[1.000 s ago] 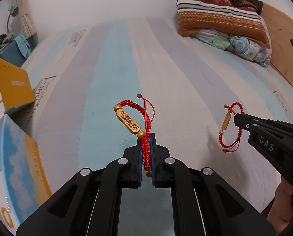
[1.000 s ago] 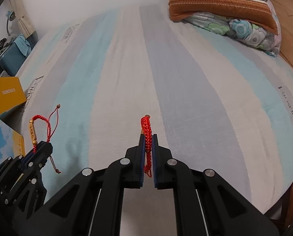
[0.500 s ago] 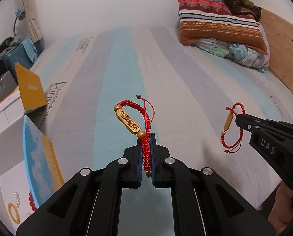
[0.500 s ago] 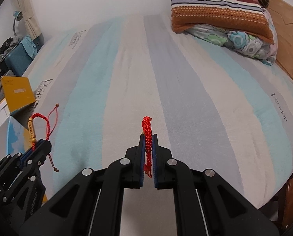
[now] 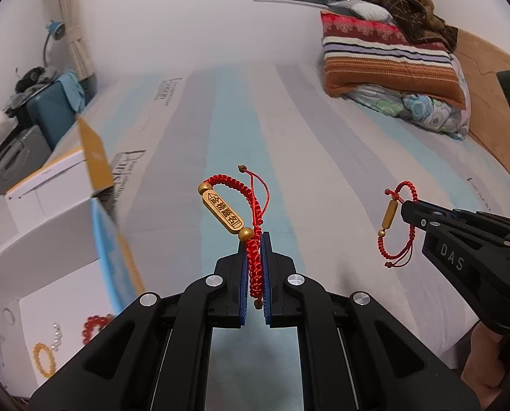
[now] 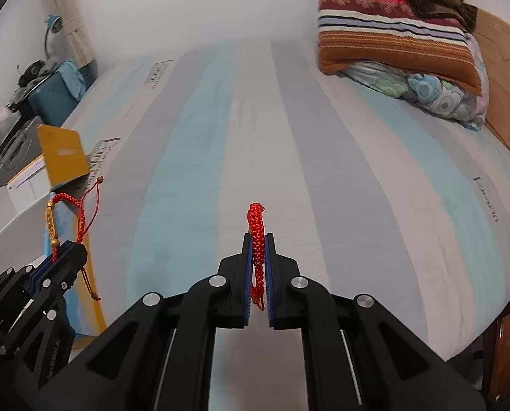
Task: Organize jewelry
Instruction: 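Lift both red string bracelets and carry them over the white box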
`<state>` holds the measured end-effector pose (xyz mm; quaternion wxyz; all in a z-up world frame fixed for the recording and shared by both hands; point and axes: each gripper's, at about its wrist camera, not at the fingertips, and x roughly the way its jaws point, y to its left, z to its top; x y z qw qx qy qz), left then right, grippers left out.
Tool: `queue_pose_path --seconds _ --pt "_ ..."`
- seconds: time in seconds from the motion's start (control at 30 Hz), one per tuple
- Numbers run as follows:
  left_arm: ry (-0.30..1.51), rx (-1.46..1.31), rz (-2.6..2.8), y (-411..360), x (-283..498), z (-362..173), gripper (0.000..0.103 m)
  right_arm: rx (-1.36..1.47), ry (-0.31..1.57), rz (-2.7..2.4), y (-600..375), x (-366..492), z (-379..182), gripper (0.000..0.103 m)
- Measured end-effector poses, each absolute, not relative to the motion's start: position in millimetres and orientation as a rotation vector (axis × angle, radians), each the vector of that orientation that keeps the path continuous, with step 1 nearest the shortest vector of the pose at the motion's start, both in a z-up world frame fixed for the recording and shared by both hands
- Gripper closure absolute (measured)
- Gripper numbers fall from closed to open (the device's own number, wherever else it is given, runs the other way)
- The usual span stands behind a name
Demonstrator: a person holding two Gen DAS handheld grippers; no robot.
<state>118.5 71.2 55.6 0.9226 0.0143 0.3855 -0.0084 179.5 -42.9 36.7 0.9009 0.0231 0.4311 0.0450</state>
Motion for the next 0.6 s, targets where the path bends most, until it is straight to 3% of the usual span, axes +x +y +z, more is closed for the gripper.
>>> queue_pose_path --seconds 0.6 --pt "0.721 -0.075 0.153 190 52 92 0.097 0.005 0.824 0.275 66 145 72 0.097"
